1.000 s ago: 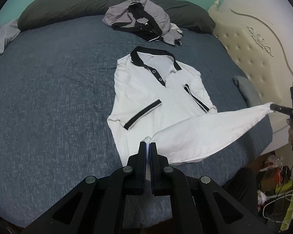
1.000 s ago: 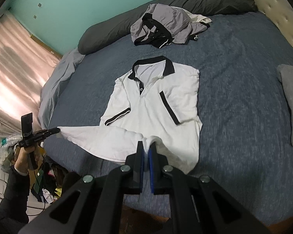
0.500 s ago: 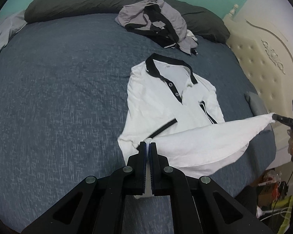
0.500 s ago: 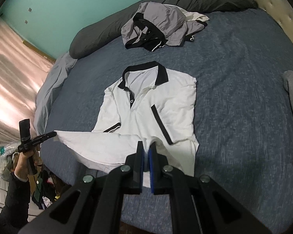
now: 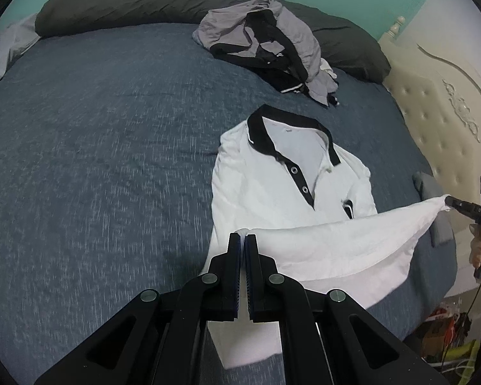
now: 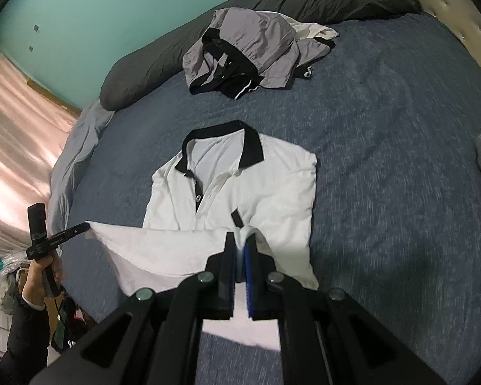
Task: Fold clothes
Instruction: 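Lower the hem with both tools onto the shirt just below the black collar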
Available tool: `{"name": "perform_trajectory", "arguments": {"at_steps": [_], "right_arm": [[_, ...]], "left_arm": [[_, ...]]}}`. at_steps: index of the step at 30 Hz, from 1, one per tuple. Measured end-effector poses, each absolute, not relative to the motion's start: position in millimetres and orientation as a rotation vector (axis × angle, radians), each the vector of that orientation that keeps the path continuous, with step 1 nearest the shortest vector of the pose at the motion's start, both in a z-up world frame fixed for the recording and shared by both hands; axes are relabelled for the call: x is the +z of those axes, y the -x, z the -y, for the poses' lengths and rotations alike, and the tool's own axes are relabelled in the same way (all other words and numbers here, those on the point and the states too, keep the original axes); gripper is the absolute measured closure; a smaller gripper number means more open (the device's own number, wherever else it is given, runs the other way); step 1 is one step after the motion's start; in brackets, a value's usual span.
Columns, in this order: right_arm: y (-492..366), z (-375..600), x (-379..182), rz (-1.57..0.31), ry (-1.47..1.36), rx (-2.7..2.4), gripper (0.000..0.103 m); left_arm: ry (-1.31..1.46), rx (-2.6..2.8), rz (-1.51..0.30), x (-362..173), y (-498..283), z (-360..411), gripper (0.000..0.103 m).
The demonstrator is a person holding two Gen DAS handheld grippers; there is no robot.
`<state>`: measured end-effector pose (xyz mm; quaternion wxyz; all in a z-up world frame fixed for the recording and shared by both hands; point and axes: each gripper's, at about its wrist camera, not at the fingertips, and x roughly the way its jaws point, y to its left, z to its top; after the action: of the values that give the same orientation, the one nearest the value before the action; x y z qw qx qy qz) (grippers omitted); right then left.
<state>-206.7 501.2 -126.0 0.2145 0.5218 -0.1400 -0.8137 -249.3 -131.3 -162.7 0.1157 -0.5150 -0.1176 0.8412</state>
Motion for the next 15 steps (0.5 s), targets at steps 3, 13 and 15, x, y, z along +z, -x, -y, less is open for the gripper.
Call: {"name": "perform_trajectory", "arguments": {"at_steps": [3, 13, 15], "right_arm": [[227, -501, -134, 0.402, -1.448, -2.269, 0.099], [291, -504, -161, 0.414, -1.467, -2.307, 0.099], [303, -504, -167, 0.415, -1.47, -2.31, 0.099]], "left_arm": [[1.51, 2.467, 0.348, -169, 268, 133, 0.1], [1.518, 2.48, 0.361, -192, 332, 139, 0.1], [1.512, 2.481, 0.374, -196, 343, 140, 0.1]]}}
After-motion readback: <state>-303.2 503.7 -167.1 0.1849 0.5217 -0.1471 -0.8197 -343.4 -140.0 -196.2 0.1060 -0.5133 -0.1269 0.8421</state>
